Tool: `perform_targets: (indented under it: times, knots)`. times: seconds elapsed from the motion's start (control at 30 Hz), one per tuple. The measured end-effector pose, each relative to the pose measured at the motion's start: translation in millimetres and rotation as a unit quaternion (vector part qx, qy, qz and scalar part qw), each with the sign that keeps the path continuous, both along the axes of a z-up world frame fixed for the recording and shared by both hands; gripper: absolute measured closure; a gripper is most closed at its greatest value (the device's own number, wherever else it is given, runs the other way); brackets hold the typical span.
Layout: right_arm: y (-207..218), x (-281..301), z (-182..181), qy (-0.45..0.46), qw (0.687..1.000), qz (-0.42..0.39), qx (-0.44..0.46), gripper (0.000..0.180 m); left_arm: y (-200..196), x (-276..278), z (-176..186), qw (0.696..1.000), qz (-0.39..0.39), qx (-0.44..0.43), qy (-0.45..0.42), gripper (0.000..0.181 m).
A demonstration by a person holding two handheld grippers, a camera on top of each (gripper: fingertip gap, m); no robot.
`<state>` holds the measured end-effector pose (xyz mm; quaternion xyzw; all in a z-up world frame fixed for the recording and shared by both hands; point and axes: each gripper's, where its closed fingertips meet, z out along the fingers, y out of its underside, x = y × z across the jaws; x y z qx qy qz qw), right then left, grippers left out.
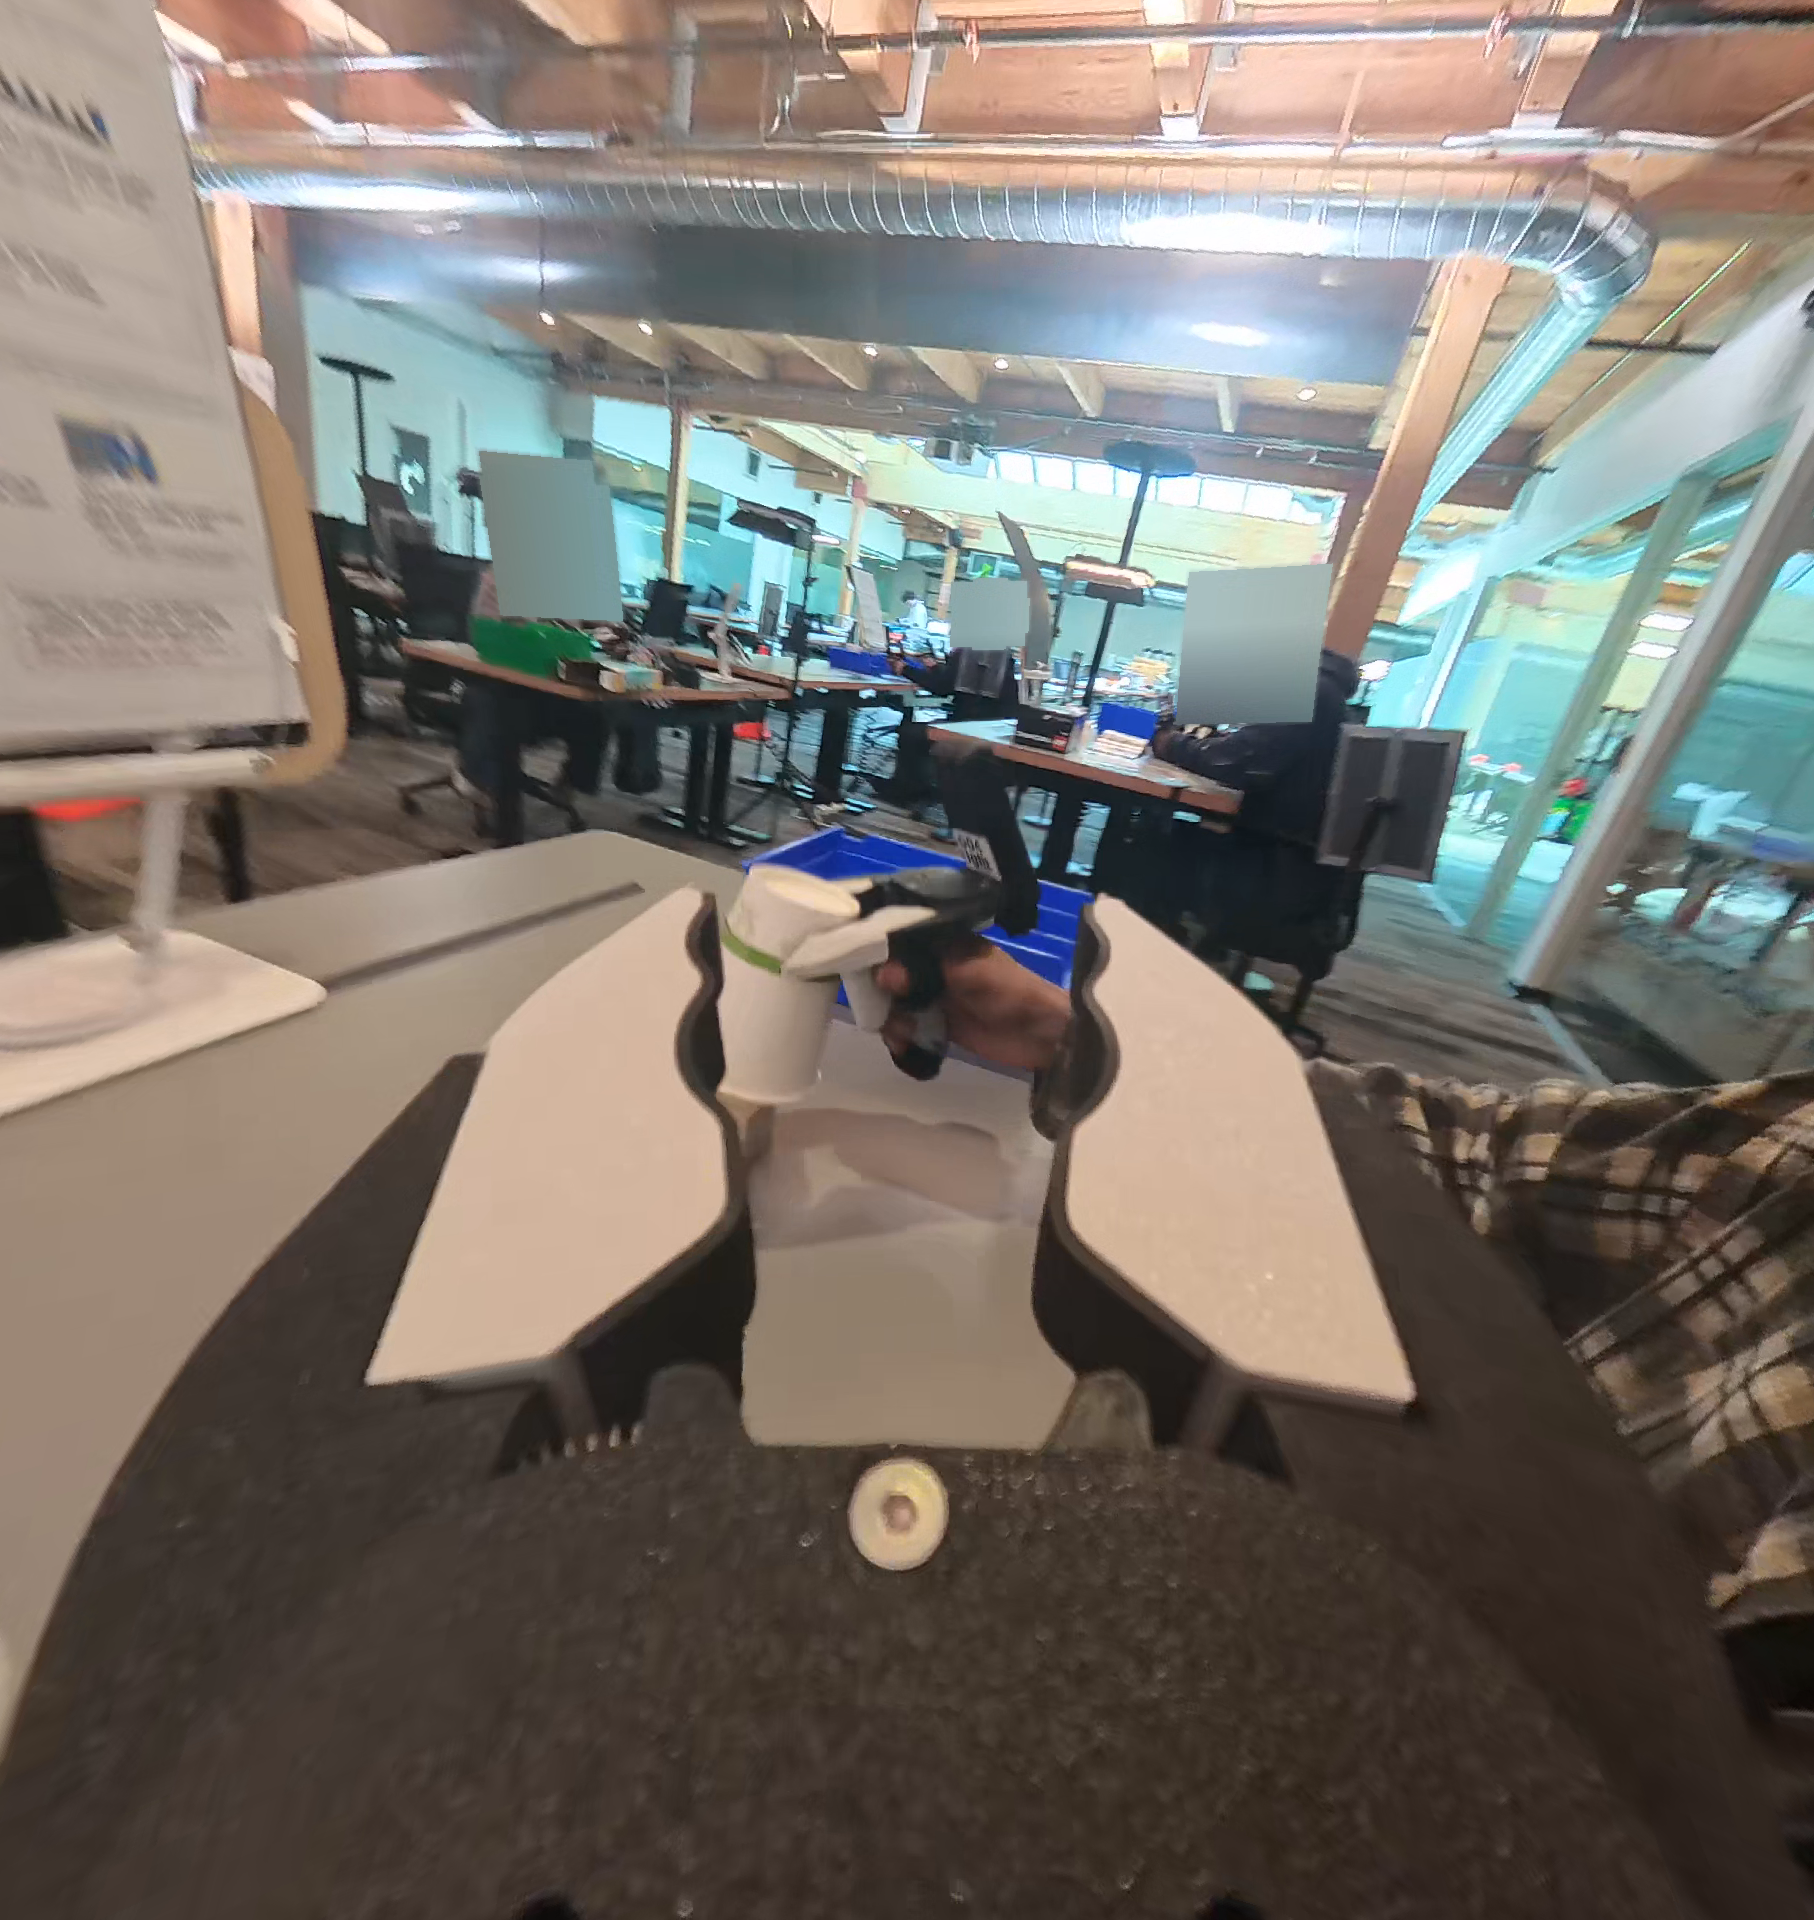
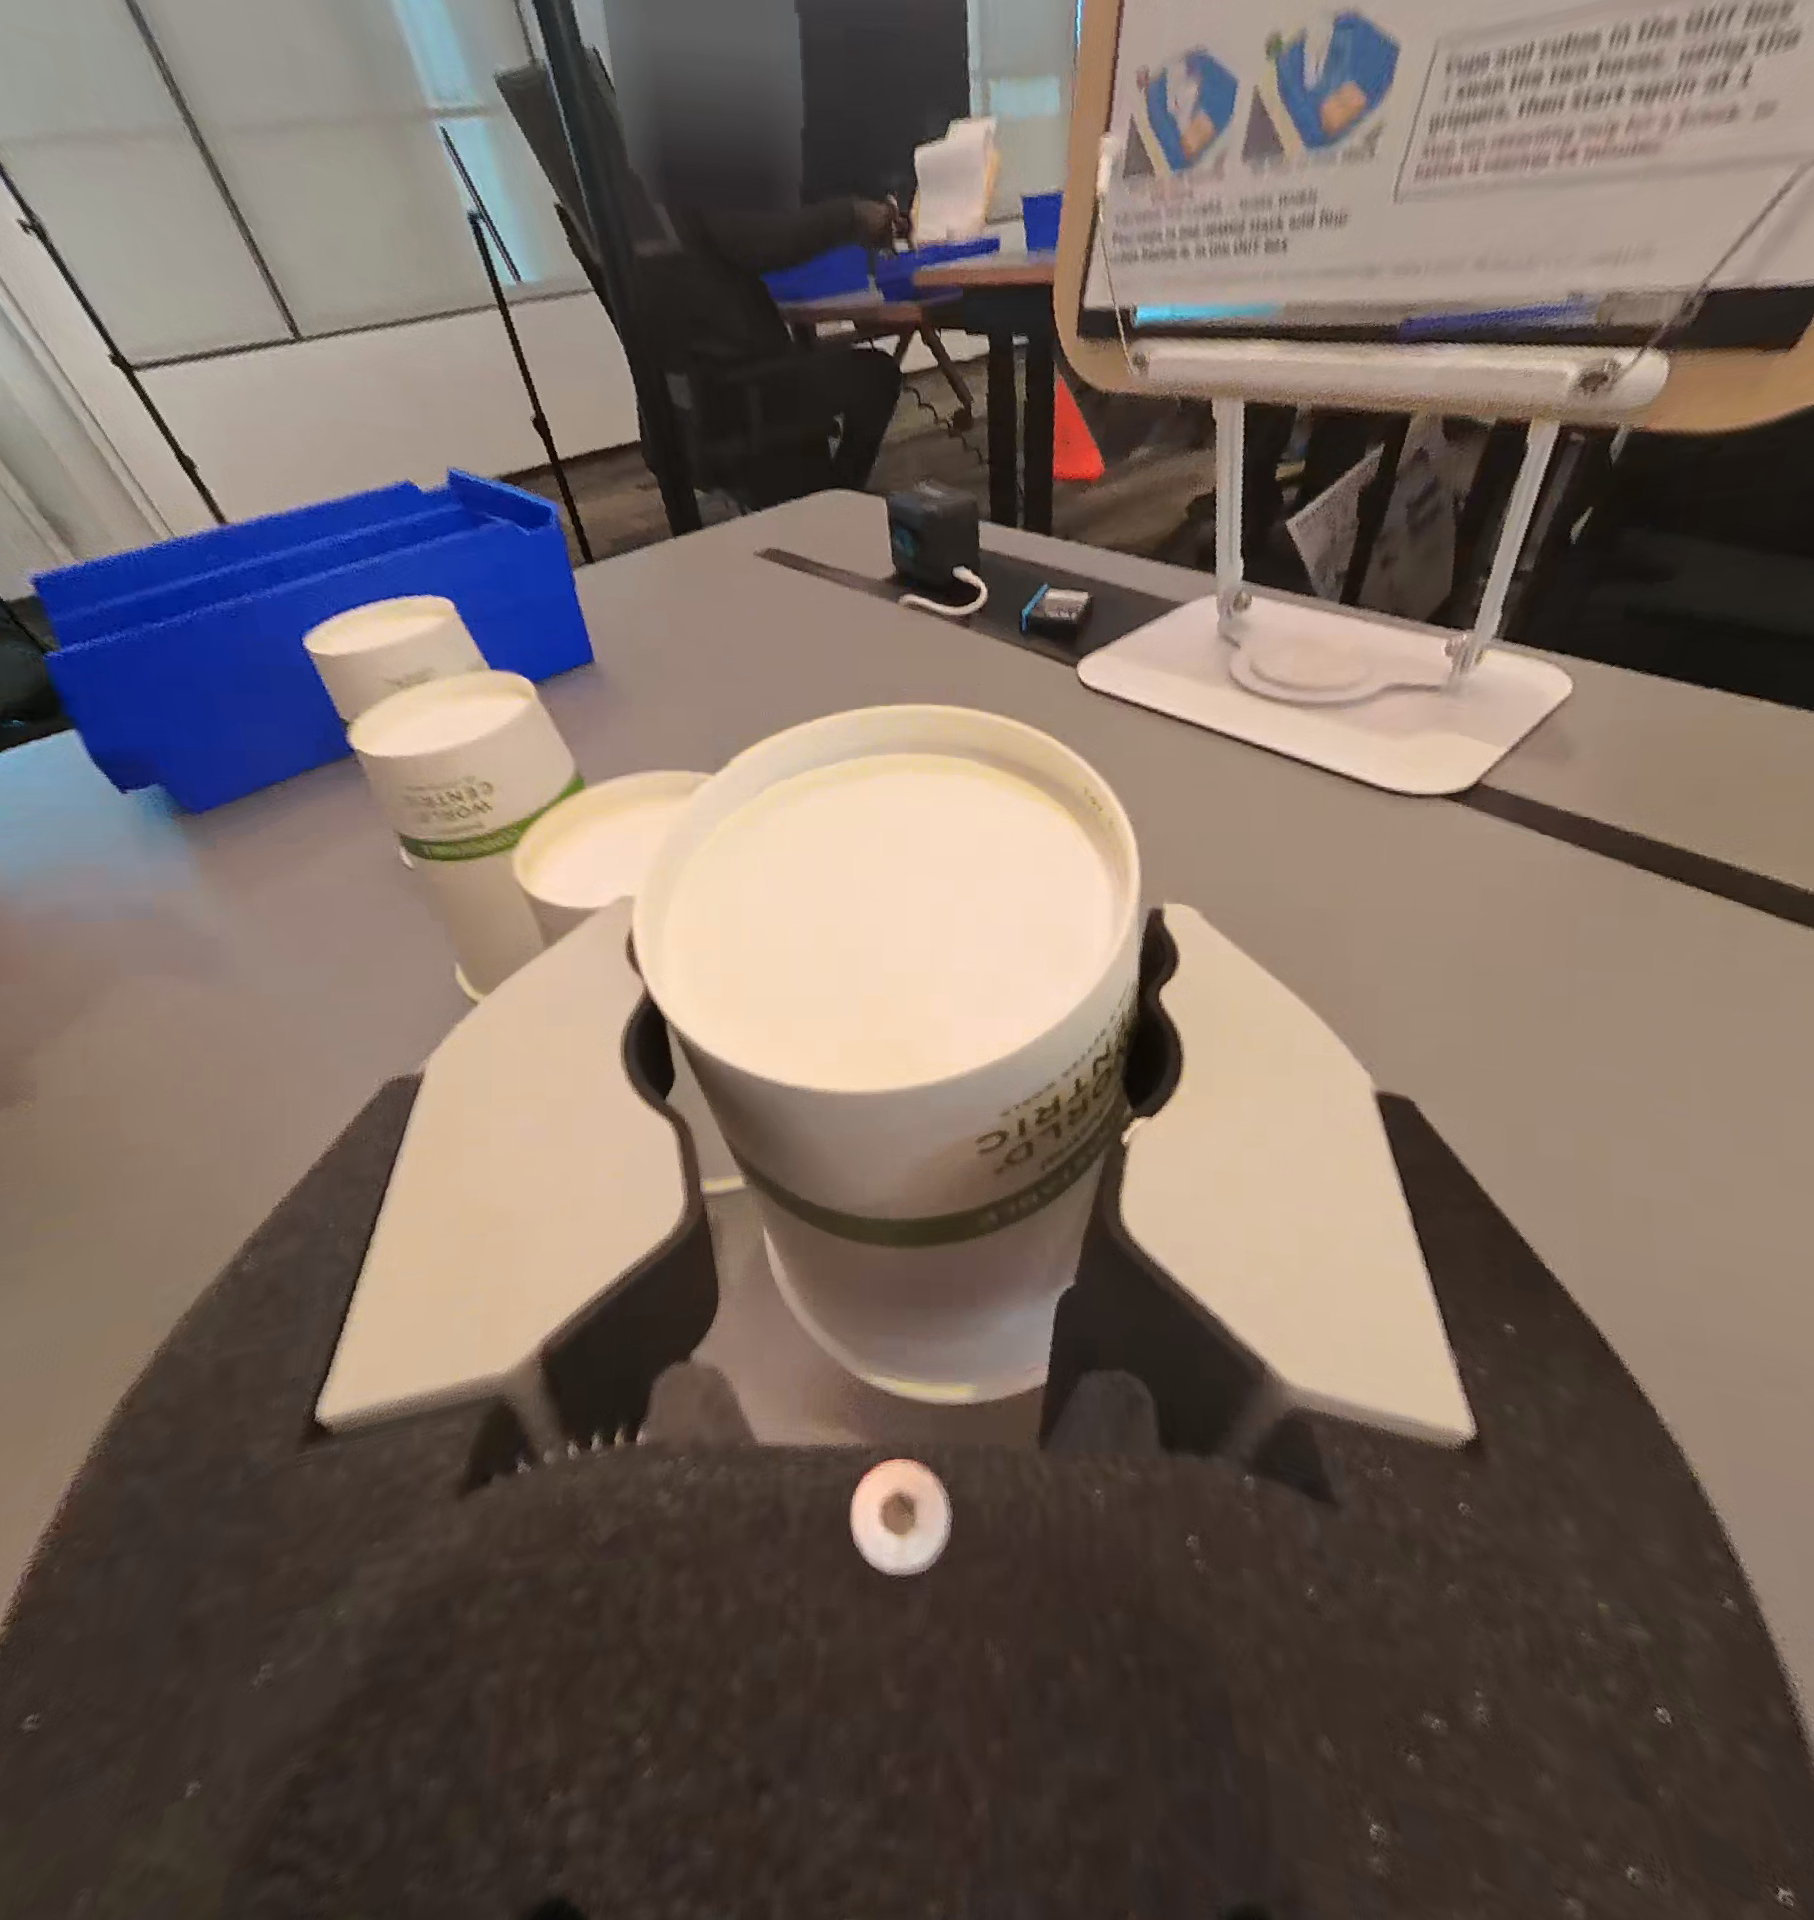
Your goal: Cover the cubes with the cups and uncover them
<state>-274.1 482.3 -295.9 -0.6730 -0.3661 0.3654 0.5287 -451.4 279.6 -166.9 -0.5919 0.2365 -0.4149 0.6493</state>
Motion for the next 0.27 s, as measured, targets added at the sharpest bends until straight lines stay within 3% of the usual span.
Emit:
perform_targets:
  times: [0.27]
  knots:
    - [8.0,-6.8,-30.2,-0.051,0.998,-0.005,-0.023,0.093,-1.4,-4.2,0.4,1.000,-0.005,-0.001,0.005,0.120]
